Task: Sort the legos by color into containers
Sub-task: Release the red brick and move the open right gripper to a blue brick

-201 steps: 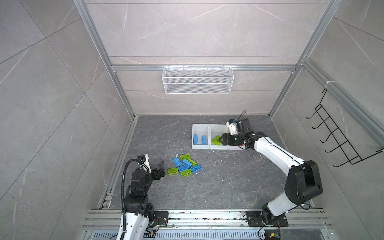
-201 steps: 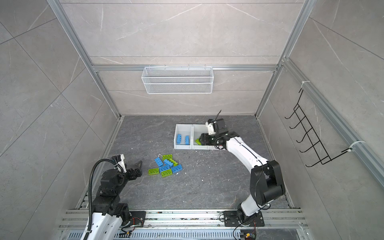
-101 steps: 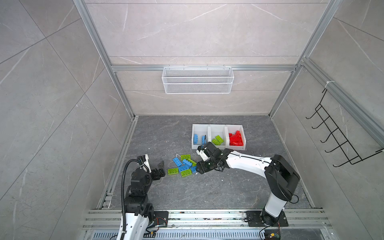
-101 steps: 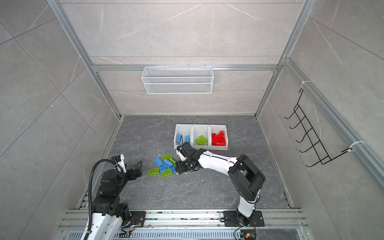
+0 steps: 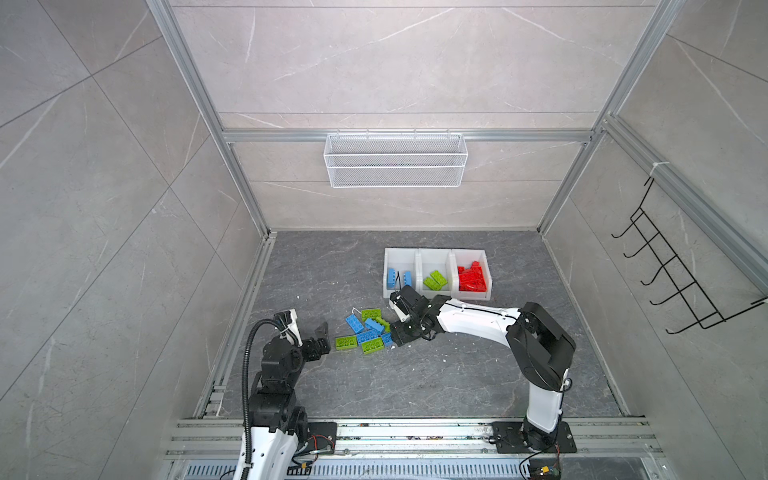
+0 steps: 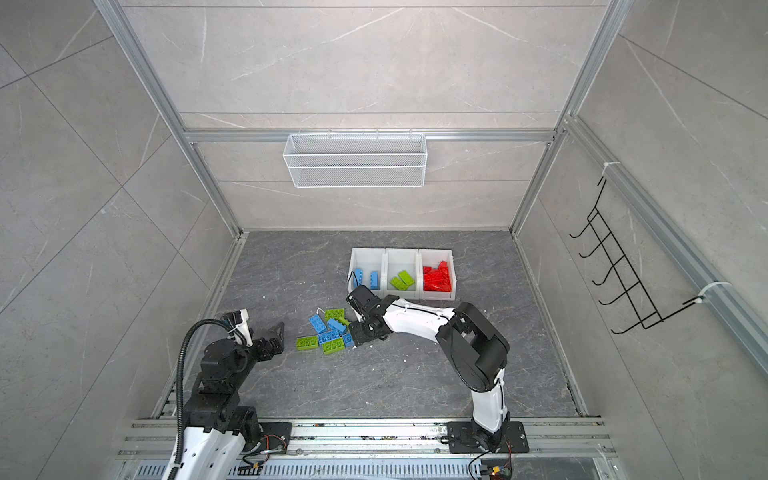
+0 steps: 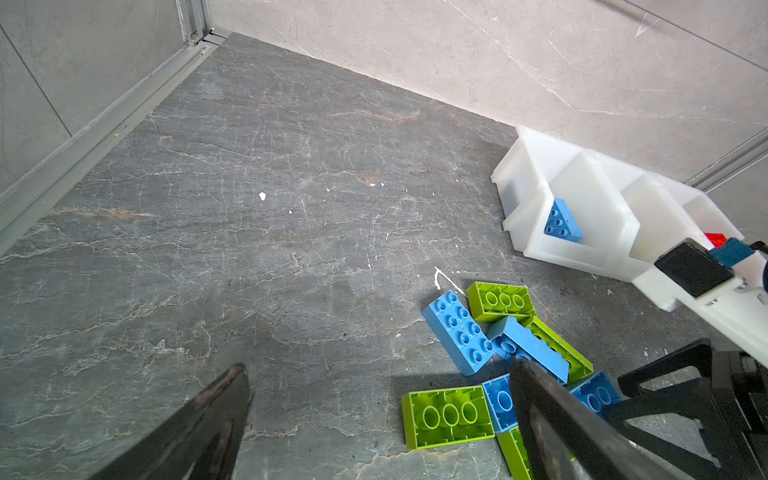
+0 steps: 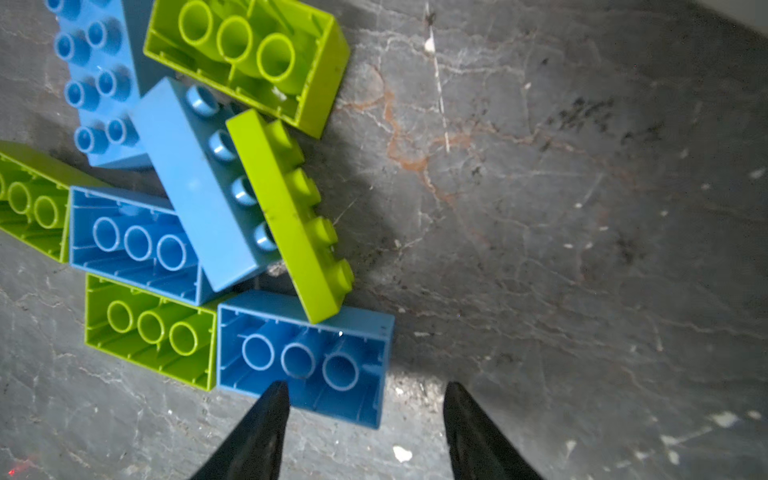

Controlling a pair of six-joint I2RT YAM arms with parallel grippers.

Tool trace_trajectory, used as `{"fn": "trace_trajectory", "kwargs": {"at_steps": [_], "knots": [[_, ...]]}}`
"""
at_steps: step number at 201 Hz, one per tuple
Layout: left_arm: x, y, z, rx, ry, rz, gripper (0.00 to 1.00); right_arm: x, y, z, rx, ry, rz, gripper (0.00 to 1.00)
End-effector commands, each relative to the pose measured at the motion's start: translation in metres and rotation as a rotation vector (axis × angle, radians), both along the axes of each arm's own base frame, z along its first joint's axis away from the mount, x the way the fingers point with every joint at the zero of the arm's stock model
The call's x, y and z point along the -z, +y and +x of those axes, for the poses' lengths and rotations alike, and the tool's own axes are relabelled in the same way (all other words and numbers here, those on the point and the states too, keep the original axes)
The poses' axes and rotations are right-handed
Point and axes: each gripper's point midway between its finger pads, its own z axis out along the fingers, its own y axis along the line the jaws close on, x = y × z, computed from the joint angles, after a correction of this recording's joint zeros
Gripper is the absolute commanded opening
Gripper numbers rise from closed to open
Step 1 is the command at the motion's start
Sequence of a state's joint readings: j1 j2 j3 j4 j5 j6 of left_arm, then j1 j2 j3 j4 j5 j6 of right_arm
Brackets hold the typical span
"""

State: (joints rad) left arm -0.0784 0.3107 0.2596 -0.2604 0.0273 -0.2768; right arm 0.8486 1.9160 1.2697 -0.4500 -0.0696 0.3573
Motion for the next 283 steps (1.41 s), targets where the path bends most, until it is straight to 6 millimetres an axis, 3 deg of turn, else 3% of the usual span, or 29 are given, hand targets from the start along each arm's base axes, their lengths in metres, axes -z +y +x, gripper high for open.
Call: {"fn": "trace_trajectory", "kwargs": {"at_steps": [1, 29, 50, 77, 106, 130, 159, 246, 283], "knots": [[-0.015, 0.002, 0.002, -0.013, -0.047, -0.008, 1.00, 0.009, -0.019, 0.002, 0.006, -0.007, -0.093, 0.61], [-0.015, 0.002, 0.002, -0.013, -0.047, -0.008, 1.00, -0.002, -0.048, 0.008, 0.063, -0.014, -0.104, 0.62], [-0.015, 0.002, 0.002, -0.012, -0.047, -0.008, 1.00, -0.023, -0.061, 0.009, 0.072, -0.041, -0.123, 0.63], [-0.015, 0.001, 0.002, -0.012, -0.047, -0.008, 0.99, -0.049, -0.057, 0.006, 0.051, -0.064, -0.076, 0.67], [-0.016, 0.002, 0.002, -0.017, -0.051, -0.008, 1.00, -0.061, -0.030, -0.002, -0.090, -0.089, -0.019, 0.79], [-0.016, 0.003, 0.000, -0.021, -0.055, -0.010, 1.00, -0.055, -0.031, 0.002, -0.033, -0.042, -0.069, 0.82], [-0.017, 0.004, -0.001, -0.027, -0.064, -0.010, 1.00, -0.049, -0.005, -0.015, 0.018, 0.050, 0.088, 0.78], [-0.017, 0.004, -0.002, -0.026, -0.068, -0.011, 1.00, -0.011, 0.013, -0.014, 0.031, 0.102, -0.015, 0.81], [-0.017, 0.004, -0.002, -0.024, -0.069, -0.011, 1.00, 0.003, 0.011, -0.009, 0.042, 0.100, -0.069, 0.79]]}}
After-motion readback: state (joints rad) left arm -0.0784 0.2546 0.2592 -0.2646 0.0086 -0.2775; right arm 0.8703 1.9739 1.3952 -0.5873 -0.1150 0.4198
